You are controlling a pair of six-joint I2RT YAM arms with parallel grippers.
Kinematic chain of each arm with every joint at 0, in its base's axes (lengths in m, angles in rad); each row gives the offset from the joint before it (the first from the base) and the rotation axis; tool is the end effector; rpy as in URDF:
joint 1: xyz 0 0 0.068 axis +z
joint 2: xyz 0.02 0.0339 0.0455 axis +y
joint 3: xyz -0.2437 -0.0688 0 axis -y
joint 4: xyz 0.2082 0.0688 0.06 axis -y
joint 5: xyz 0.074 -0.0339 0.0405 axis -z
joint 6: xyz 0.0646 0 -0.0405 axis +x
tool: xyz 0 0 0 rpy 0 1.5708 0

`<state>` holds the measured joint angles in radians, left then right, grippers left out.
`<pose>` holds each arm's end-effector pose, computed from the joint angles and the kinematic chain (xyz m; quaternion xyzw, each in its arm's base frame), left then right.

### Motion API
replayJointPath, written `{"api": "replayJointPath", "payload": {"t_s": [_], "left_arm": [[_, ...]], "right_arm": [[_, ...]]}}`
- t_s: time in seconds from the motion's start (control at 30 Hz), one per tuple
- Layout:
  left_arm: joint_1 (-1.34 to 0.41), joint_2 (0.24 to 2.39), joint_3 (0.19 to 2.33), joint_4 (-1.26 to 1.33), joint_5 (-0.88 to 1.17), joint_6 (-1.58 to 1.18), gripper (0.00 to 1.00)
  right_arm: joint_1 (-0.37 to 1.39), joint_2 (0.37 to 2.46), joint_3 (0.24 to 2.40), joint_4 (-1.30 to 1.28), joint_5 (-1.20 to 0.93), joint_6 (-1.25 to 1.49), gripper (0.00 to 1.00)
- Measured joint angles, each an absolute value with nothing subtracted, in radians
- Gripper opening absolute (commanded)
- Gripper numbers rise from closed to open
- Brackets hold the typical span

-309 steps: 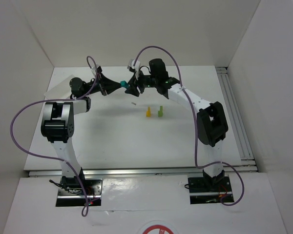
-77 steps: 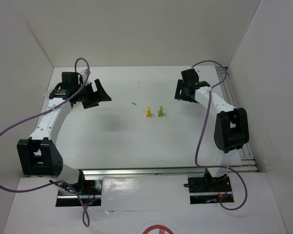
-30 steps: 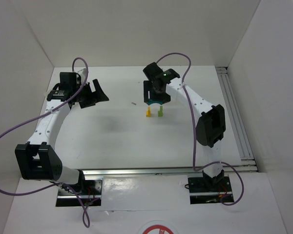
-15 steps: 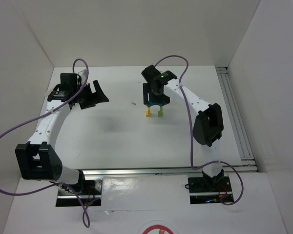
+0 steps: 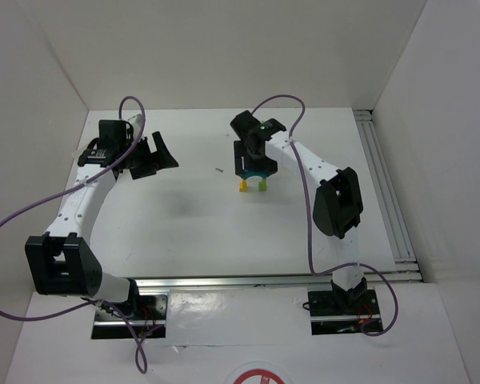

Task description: Build the wood block tower

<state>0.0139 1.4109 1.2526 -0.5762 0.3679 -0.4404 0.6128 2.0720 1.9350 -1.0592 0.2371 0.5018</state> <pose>0.2962 -0.0191 0.2905 -0.1300 0.8921 -0.2479 0.3548 0.3372 0.2186 0.2309 -0.0321 0.9753 -0.0008 0.2184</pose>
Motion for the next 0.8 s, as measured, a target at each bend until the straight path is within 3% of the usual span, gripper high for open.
{"api": "replayJointPath", "payload": {"t_s": [0.8], "left_arm": [[0.014,1.411,1.253,-0.576,0.363,-0.44,0.97]], "right_arm": [[0.612,2.073,1.914,-1.049,0.228,0.496,0.77]]}}
